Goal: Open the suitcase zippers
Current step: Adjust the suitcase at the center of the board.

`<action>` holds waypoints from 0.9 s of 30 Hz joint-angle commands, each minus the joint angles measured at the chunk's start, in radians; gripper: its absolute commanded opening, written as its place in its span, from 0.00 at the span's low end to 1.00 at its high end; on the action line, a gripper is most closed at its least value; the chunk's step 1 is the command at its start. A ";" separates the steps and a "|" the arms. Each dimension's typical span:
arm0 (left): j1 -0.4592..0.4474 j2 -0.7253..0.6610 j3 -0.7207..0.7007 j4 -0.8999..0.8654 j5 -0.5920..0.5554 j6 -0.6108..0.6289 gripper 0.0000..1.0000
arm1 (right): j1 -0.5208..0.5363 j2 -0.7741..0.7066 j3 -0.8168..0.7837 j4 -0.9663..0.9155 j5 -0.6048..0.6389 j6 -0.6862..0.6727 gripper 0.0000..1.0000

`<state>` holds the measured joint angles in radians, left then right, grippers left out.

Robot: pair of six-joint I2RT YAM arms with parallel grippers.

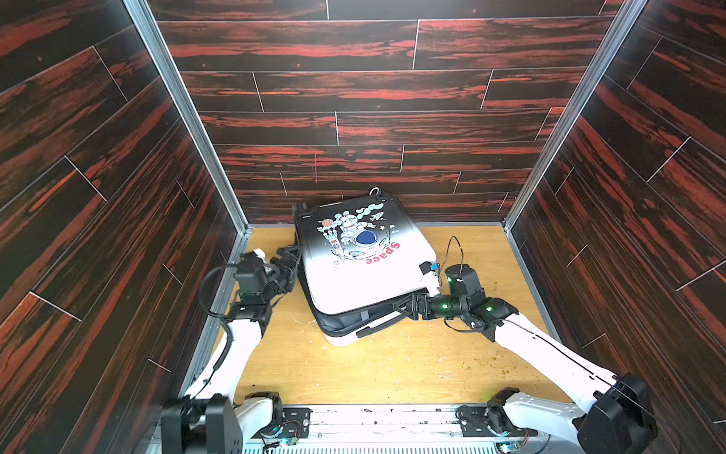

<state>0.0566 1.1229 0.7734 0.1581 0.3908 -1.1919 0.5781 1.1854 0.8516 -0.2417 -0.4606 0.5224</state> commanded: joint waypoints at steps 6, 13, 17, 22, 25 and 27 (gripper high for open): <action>0.033 0.201 0.289 -0.259 -0.258 0.196 1.00 | 0.001 -0.009 0.022 -0.049 0.091 -0.013 0.78; 0.084 0.705 0.812 -0.333 -0.138 0.145 1.00 | -0.030 -0.056 0.042 -0.155 0.198 -0.052 0.80; 0.087 0.950 1.062 -0.379 -0.008 0.093 1.00 | -0.073 -0.079 0.042 -0.190 0.183 -0.065 0.80; 0.076 1.168 1.236 -0.157 0.138 -0.086 1.00 | -0.089 -0.082 0.037 -0.217 0.177 -0.091 0.80; 0.060 1.256 1.343 -0.091 0.177 -0.146 1.00 | -0.098 -0.083 0.022 -0.220 0.173 -0.100 0.80; 0.051 1.300 1.378 0.017 0.199 -0.212 1.00 | -0.103 -0.077 0.012 -0.222 0.163 -0.105 0.80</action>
<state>0.1329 2.4138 2.0762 0.0143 0.5003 -1.2980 0.4843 1.1107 0.8669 -0.4358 -0.2874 0.4450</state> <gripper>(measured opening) 0.999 0.804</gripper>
